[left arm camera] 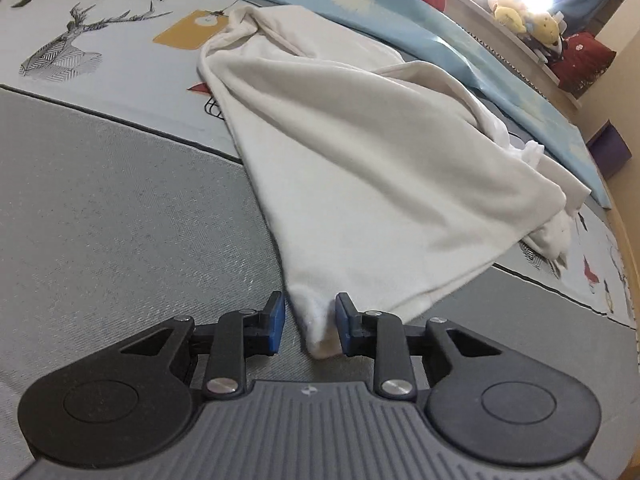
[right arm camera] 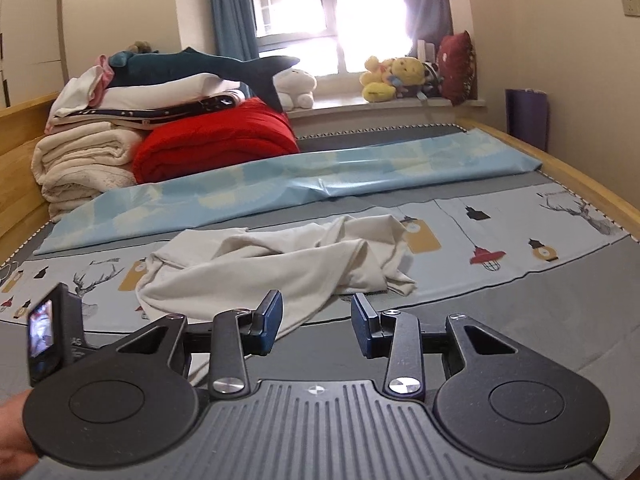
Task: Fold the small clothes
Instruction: 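Grasp the white T-shirt edge with the left gripper while the right gripper grasps another edge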
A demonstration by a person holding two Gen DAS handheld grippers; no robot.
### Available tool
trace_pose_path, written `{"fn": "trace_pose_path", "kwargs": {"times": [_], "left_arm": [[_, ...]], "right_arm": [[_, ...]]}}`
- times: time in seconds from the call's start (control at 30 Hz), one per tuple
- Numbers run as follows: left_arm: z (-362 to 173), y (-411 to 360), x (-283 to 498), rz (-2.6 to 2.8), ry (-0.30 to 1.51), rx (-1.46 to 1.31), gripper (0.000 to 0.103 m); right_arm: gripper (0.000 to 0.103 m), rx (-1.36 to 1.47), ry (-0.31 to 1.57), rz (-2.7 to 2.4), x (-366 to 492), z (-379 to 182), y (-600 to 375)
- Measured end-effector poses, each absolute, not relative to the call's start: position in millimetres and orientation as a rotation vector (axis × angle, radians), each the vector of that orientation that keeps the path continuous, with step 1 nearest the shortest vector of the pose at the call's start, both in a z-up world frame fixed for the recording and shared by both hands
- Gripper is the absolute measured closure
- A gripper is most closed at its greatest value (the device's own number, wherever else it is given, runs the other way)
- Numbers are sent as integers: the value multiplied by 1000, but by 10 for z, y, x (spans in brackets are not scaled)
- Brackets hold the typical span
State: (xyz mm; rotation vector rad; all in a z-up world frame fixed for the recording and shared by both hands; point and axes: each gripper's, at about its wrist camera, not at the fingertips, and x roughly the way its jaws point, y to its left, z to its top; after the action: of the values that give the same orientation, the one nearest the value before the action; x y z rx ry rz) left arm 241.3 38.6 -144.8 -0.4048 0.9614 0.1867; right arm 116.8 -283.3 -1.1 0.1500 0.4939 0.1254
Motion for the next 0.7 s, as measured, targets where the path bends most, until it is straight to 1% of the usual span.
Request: {"fn": "trace_pose_path", "kwargs": {"times": [0.03, 0.07, 0.17, 0.33, 0.4, 0.5, 0.57, 0.7], "left_arm": [[-1442, 346, 2433, 177, 971, -358, 96], [-1421, 318, 2432, 156, 986, -323, 97], [-1215, 280, 2324, 83, 977, -232, 98], [-632, 532, 1886, -64, 965, -57, 98], [-541, 758, 1673, -118, 998, 26, 98], [-586, 1222, 1370, -113, 1057, 165, 98], [-713, 1610, 1253, -62, 1110, 122, 98], [-911, 2286, 1133, 29, 1161, -159, 96]], "right_arm": [[63, 151, 496, 120, 1176, -12, -2860], [63, 150, 499, 114, 1183, -13, -2885], [63, 161, 503, 89, 1192, -22, -2964], [63, 206, 510, 34, 1194, -50, -3068], [63, 226, 525, 19, 1201, -66, -3094], [63, 217, 520, 10, 1194, -66, -3066], [63, 209, 534, 8, 1227, -90, -3049], [63, 195, 616, 30, 1445, -237, -3001]]}}
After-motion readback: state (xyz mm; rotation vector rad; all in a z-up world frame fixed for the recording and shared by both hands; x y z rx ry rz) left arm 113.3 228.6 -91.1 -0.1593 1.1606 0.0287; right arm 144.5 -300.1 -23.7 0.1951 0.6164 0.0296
